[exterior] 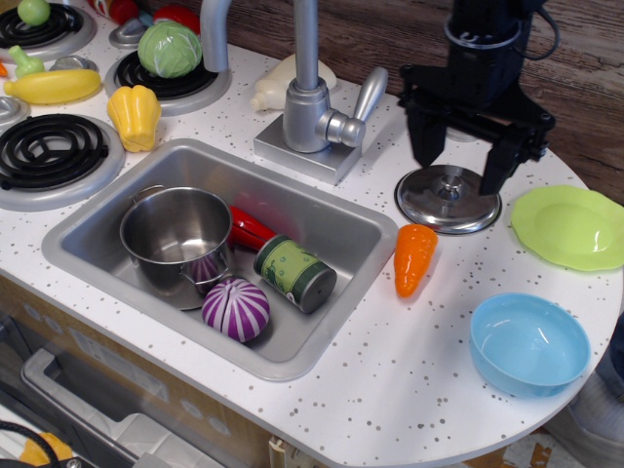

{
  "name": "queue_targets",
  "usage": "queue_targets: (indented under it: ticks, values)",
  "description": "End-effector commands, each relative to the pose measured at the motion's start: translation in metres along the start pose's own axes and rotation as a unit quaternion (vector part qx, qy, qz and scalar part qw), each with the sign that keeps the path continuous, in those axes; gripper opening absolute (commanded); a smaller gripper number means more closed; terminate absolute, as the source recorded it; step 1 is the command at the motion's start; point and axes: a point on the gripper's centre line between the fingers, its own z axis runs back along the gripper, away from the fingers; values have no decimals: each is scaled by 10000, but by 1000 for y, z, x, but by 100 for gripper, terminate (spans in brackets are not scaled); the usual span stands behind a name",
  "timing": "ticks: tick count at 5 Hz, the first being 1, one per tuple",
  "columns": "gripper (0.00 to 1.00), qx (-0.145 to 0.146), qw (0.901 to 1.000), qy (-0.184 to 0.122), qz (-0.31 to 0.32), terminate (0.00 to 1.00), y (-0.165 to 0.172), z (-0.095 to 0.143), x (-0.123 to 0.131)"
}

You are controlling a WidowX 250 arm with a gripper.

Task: Put lid on pot or pan

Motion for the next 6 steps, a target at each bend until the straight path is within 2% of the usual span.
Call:
queue_targets:
  ticks: [1, 3, 6]
  values:
    - [100, 209, 9992, -269, 218, 0, 9, -7, 33]
    - [100, 65, 9992, -382, -65, 0, 28, -34, 52]
    - [100, 52, 9982, -516, -288, 0, 41, -59, 52]
